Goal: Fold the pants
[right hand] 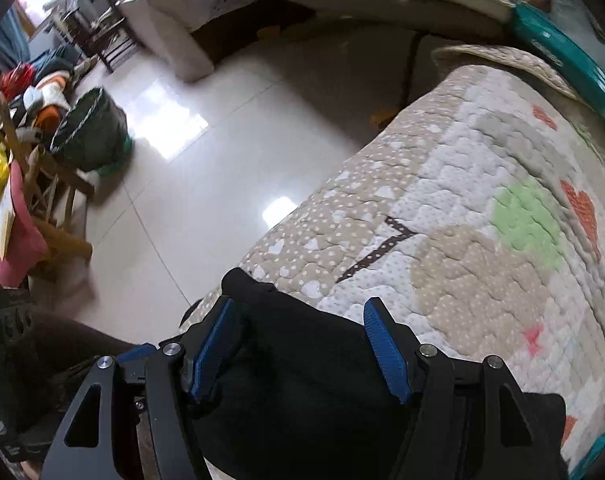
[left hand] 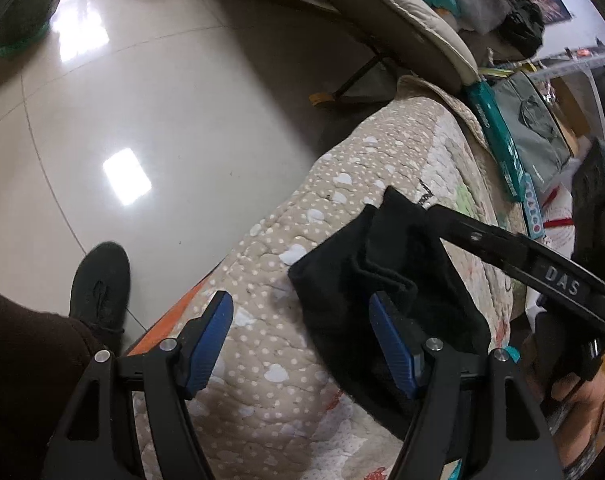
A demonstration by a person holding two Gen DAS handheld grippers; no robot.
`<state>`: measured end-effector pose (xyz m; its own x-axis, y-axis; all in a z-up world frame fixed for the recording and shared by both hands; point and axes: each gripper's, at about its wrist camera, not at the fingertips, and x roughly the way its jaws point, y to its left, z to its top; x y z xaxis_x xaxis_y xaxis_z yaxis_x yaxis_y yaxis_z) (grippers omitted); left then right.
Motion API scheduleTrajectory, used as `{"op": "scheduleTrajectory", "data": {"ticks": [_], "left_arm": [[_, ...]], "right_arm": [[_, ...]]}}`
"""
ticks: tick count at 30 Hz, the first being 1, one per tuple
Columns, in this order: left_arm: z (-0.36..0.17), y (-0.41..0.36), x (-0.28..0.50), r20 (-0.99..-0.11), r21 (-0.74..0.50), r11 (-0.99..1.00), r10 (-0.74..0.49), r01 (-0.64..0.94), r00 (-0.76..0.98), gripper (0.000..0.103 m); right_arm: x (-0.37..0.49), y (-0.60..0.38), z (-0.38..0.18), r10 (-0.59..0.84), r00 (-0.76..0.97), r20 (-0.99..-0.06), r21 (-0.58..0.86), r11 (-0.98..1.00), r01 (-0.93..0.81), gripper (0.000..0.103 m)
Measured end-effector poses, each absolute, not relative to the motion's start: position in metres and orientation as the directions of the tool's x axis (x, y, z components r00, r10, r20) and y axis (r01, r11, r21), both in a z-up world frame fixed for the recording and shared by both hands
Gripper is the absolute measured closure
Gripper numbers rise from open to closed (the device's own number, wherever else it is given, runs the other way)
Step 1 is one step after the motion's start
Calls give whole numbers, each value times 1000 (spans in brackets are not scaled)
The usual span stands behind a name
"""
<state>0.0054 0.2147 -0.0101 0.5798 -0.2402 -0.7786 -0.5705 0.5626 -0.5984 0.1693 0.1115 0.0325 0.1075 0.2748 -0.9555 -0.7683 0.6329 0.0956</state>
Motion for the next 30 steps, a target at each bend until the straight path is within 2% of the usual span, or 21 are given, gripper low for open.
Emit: {"op": "scheduleTrajectory", "data": {"ticks": [5, 11, 13, 14, 16, 18, 20, 26, 30], "left_arm": [[-9, 198, 20, -799, -552, 640, -224, -535, 557, 33], [-22, 199, 28, -799, -574, 595, -255, -562, 545, 32], [-23, 198, 31, -801, -568, 601, -248, -562, 545, 32], [-23, 197, 34, -806, -560, 613, -248, -557, 537, 32], [-21, 195, 38, -805, -561, 635, -267, -531, 530, 44], [-13, 193, 40, -789, -576, 659, -294, -483, 540, 74], [-5, 188, 41, -780, -578, 686, -305, -442, 547, 85], [-3, 191, 34, -717, -677, 602, -412, -423, 562, 86], [16, 180, 35, -686, -701, 609, -431, -372, 587, 86]], "right_arm": [[169, 122, 19, 246, 92, -965, 79, 608, -790, 31], [160, 141, 6, 226, 79, -971, 66, 571, -818, 33], [154, 147, 1, 213, 75, -974, 56, 549, -834, 52], [153, 149, 0, 202, 75, -976, 49, 546, -836, 64], [150, 151, -1, 187, 103, -977, 16, 545, -838, 70], [150, 150, 3, 198, 112, -974, 18, 557, -830, 77], [151, 146, 8, 215, 114, -970, 30, 570, -821, 78], [144, 132, 34, 263, 142, -954, 41, 586, -810, 79], [144, 111, 58, 303, 172, -937, 50, 605, -795, 80]]}}
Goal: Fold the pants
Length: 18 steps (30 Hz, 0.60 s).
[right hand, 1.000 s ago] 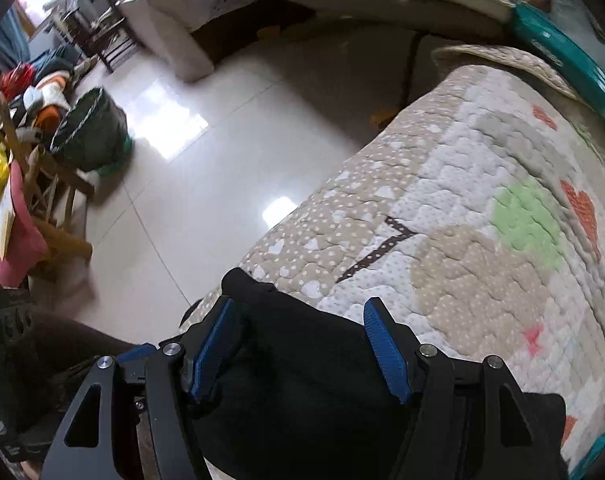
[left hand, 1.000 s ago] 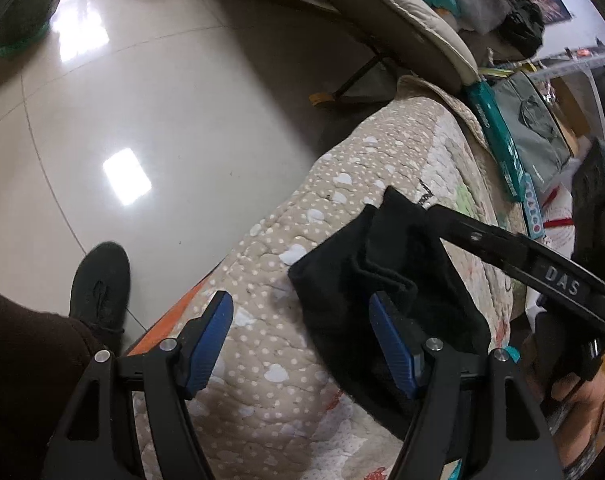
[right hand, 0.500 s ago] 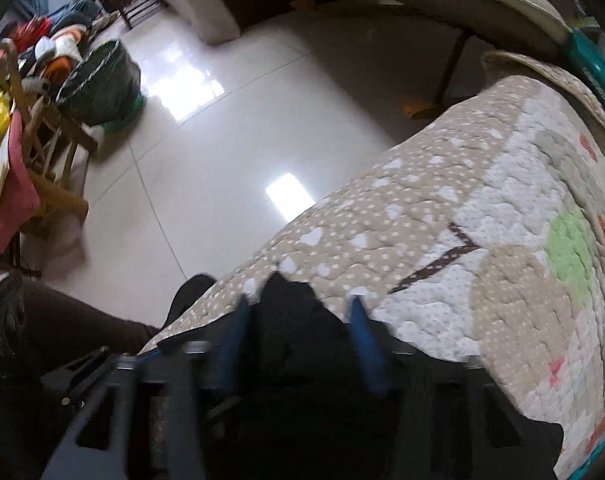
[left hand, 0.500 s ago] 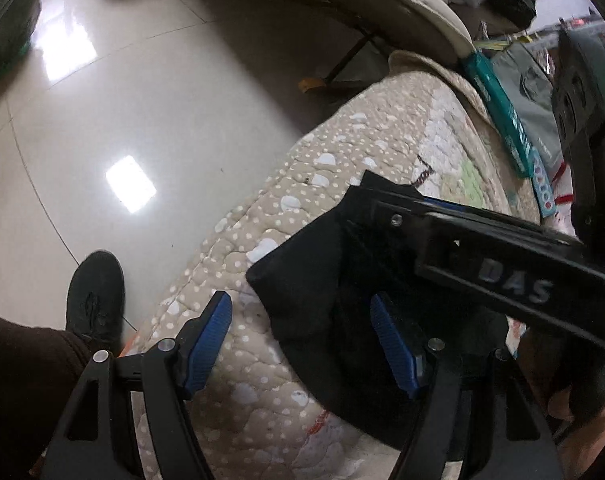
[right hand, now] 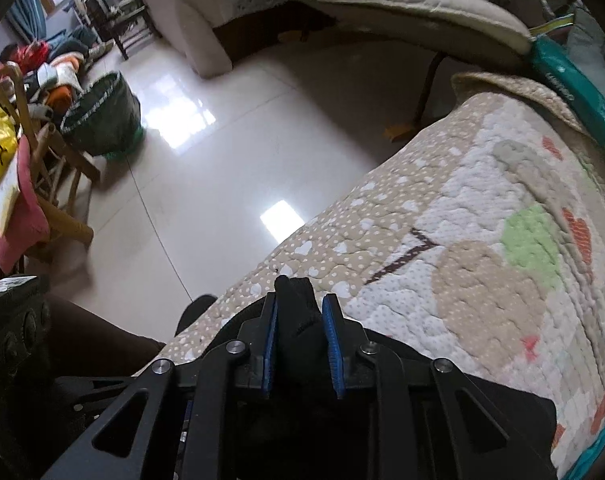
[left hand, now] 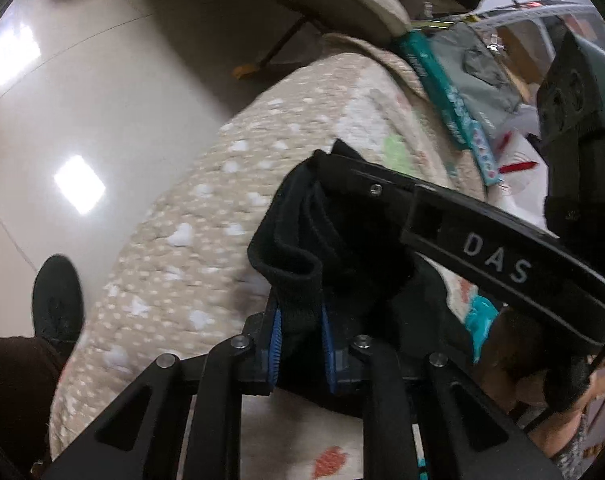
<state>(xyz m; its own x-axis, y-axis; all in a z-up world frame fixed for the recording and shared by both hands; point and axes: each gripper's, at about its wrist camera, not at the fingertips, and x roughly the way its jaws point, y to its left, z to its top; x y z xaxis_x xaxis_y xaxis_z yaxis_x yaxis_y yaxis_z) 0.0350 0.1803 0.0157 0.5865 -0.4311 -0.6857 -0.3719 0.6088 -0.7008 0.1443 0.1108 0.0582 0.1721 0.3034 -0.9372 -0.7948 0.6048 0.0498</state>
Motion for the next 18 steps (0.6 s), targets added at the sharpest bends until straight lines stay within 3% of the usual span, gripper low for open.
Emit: {"op": "scheduleTrajectory", "data": {"ticks": [9, 18], "left_arm": [[54, 124, 59, -662, -706, 662, -489, -253, 568, 86], [68, 13, 78, -696, -646, 761, -550, -67, 461, 86]], "right_arm": [[156, 23, 94, 352, 251, -901, 88, 717, -691, 80], [164, -114, 82, 326, 303, -896, 141, 854, -500, 80]]}}
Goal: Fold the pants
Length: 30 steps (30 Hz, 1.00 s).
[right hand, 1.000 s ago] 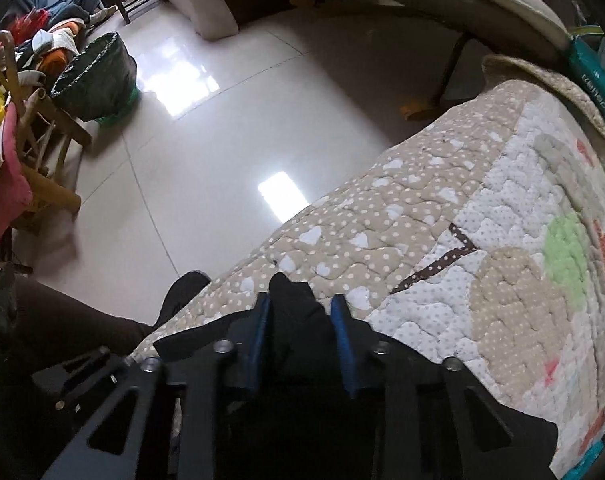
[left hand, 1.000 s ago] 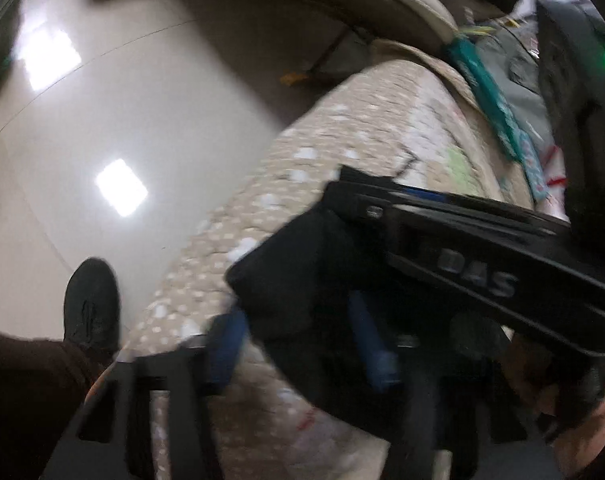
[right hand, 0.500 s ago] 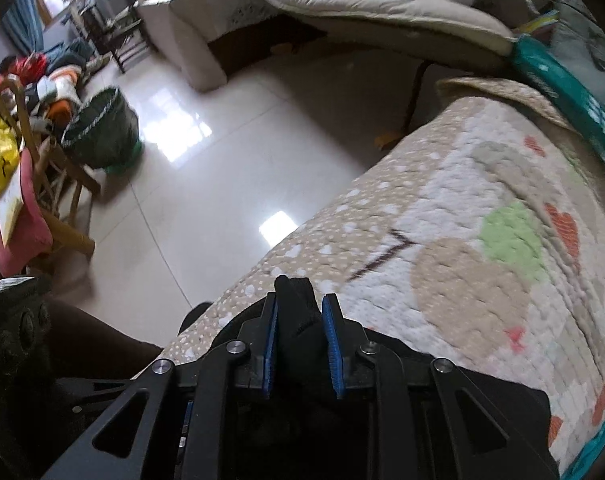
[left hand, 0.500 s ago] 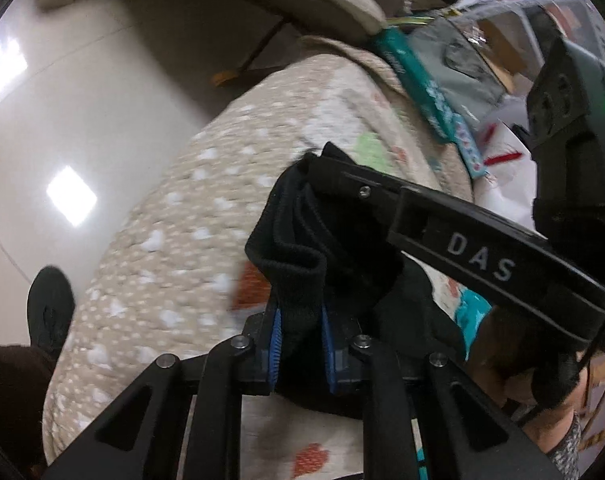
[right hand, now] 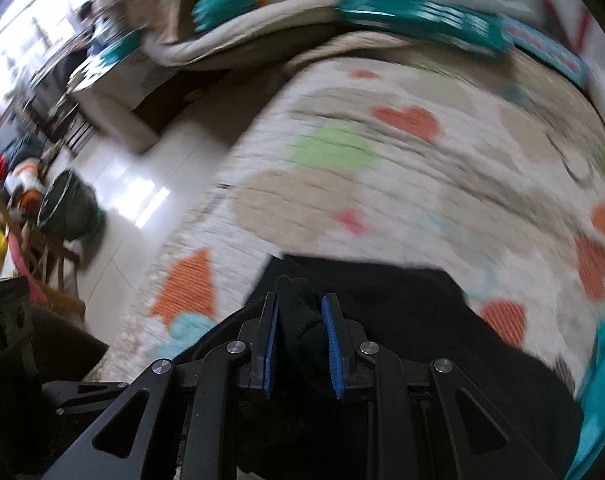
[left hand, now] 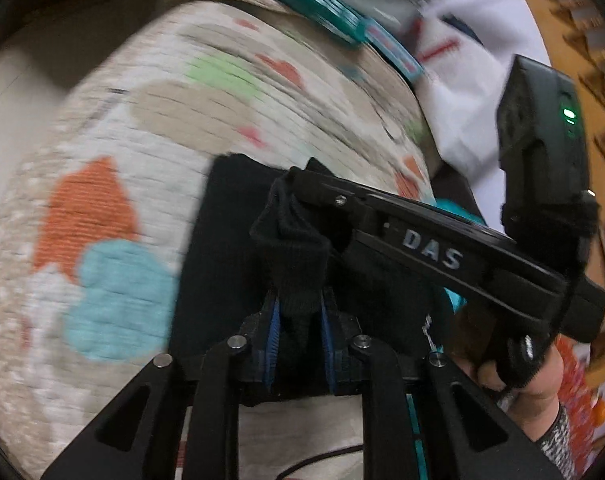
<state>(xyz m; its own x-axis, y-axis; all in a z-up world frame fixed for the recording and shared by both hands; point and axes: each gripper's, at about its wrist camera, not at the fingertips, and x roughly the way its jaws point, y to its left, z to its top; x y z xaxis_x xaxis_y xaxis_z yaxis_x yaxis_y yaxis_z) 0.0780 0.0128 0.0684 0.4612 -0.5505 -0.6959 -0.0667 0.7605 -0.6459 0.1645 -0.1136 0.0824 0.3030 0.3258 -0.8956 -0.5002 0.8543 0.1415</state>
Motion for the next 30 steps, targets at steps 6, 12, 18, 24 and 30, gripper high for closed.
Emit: {"op": "scheduleTrajectory", "data": {"ticks": [6, 12, 18, 24, 30], "left_arm": [[63, -16, 65, -693, -663, 748, -623, 19, 363, 69], [69, 32, 54, -713, -617, 786, -543, -31, 443, 62], [53, 69, 57, -741, -602, 782, -470, -164, 480, 62], [40, 61, 66, -762, -584, 797, -474, -152, 440, 62], [30, 47, 76, -760, -577, 810, -488, -100, 430, 59]], "right_arm": [[166, -185, 60, 118, 334, -935, 1, 944, -330, 44], [154, -237, 109, 130, 477, -869, 70, 987, -142, 41], [134, -205, 111, 551, 346, -760, 464, 831, -307, 56], [130, -178, 61, 348, 225, -910, 298, 927, -229, 57], [132, -194, 67, 188, 273, -943, 148, 976, -158, 56]]}}
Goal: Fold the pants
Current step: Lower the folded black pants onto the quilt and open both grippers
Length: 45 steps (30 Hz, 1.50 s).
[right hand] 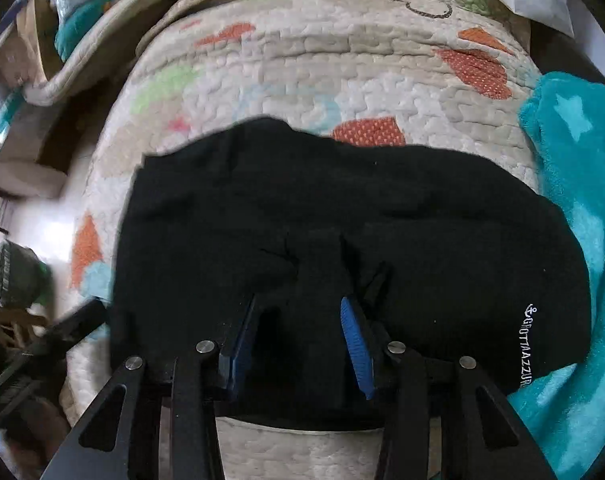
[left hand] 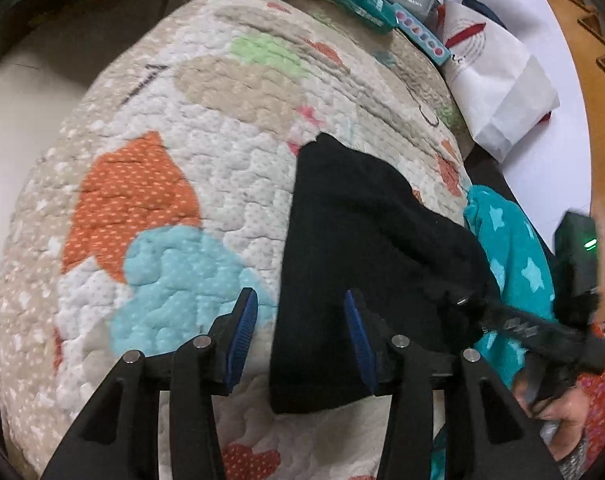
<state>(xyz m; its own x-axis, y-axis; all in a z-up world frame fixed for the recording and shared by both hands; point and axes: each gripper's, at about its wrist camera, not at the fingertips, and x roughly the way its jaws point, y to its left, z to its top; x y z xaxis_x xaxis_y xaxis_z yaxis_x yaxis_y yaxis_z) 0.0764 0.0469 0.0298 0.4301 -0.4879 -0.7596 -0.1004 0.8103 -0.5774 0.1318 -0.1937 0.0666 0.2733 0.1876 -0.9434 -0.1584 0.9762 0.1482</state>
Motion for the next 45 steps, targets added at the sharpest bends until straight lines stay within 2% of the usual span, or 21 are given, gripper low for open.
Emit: {"op": "scheduleTrajectory", "data": {"ticks": [3, 5, 7, 11, 13, 14, 15, 16, 17, 18, 20, 24, 29, 31, 32, 34, 35, 36, 38, 42, 45], "left_arm": [[19, 42, 79, -757, -589, 802, -506, -98, 413, 58], [15, 39, 79, -748, -597, 798, -514, -86, 421, 55], [16, 35, 80, -732, -608, 792, -531, -58, 426, 54], [12, 29, 78, -723, -611, 791, -537, -40, 434, 55], [11, 27, 78, -733, -594, 804, -521, -36, 438, 62], [11, 24, 79, -748, -571, 821, -503, -32, 433, 77], [10, 20, 79, -757, -557, 830, -498, -20, 422, 88], [9, 19, 79, -761, -554, 833, -499, -14, 415, 89], [9, 19, 79, -759, -559, 829, -501, -20, 416, 91], [9, 20, 79, -757, -565, 825, -505, -27, 413, 93], [11, 22, 80, -756, -576, 817, -511, -42, 409, 94], [18, 31, 79, -745, -593, 803, -517, -64, 421, 95], [26, 61, 72, -757, -566, 814, -450, -130, 473, 95], [24, 73, 71, -775, -545, 819, -409, -182, 482, 93], [22, 77, 71, -786, -536, 818, -395, -206, 477, 90], [22, 83, 68, -804, -508, 825, -353, -245, 478, 88], [26, 84, 65, -808, -492, 834, -330, -250, 488, 88], [32, 85, 62, -809, -476, 843, -308, -250, 502, 88], [49, 85, 58, -804, -428, 871, -246, -240, 542, 84], [82, 81, 49, -758, -384, 898, -172, -217, 629, 66], [96, 85, 48, -742, -371, 906, -155, -206, 653, 64]], "right_arm": [[144, -166, 85, 224, 302, -927, 148, 956, -254, 52], [157, -136, 92, 236, 300, -924, 133, 936, -327, 44], [171, -105, 88, 230, 270, -935, 115, 916, -383, 40], [192, -52, 59, 134, 187, -973, 43, 905, -424, 40], [199, -36, 37, 43, 151, -988, -28, 896, -442, 39], [200, -33, 28, -3, 137, -991, -64, 894, -444, 42], [201, -32, 19, -40, 125, -991, -91, 893, -441, 56], [200, -33, 19, -32, 136, -990, -88, 899, -429, 58], [199, -36, 23, -17, 144, -989, -76, 906, -417, 73], [198, -38, 25, -4, 143, -990, -63, 910, -410, 82], [197, -44, 29, 28, 142, -989, -31, 919, -393, 86], [193, -41, 41, 82, 165, -983, 11, 921, -390, 88], [191, -9, 57, 149, 181, -972, 58, 901, -429, 88], [189, 2, 56, 174, 170, -970, 86, 899, -430, 84], [190, 4, 54, 182, 167, -969, 94, 897, -432, 78], [188, 6, 55, 214, 175, -961, 119, 891, -439, 60], [185, 4, 59, 234, 188, -954, 132, 889, -439, 46], [183, 0, 67, 254, 206, -945, 144, 888, -437, 40], [175, -17, 92, 276, 273, -922, 150, 902, -406, 39], [148, -47, 167, 324, 390, -862, 168, 908, -384, 39], [106, -65, 248, 350, 458, -817, 175, 908, -382, 37]]}}
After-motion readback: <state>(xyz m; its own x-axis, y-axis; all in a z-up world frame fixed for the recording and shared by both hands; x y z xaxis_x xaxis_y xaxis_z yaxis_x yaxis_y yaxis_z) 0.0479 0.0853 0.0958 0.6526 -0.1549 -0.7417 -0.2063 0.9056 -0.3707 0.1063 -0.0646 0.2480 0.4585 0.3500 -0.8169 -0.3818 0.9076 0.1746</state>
